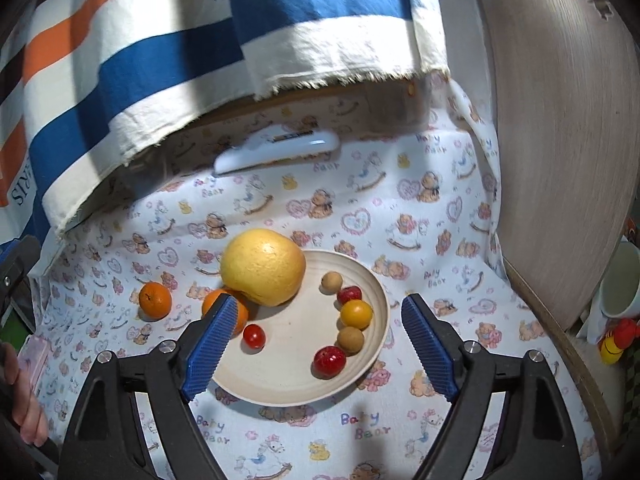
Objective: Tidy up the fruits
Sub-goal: 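Withdraw both open grippers from the plate toward the loose mandarin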
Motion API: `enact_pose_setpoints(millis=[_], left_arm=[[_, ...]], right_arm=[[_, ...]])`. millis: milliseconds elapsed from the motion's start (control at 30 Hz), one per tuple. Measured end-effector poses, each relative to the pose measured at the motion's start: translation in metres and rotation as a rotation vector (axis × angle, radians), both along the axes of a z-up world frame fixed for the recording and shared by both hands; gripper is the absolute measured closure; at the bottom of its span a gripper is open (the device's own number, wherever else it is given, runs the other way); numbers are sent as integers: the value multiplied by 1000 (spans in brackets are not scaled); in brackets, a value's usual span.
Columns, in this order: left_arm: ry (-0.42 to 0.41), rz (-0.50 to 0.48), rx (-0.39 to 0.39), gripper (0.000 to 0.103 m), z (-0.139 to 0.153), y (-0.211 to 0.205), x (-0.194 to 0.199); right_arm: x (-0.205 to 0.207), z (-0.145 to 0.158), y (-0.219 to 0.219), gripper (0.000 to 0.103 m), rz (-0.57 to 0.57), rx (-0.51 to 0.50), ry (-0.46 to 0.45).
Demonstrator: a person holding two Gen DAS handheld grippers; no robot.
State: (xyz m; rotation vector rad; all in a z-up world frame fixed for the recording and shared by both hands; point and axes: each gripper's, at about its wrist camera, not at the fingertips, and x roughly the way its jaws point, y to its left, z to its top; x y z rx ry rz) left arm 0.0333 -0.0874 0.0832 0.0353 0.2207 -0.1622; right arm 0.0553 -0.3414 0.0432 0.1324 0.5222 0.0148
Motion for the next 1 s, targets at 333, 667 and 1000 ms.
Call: enact_pose_setpoints(millis=[333,667,1000], left_arm=[[20,9,-37,1,-24,35,-2],[110,49,-40,1,-40,54,13],[206,32,-64,1,-24,88,30]], right_arm=[[-4,-2,7,17,19,19,-48],[-1,-11,20,17,36,-35,-53],[-5,-3,80,16,114,-99,-72]])
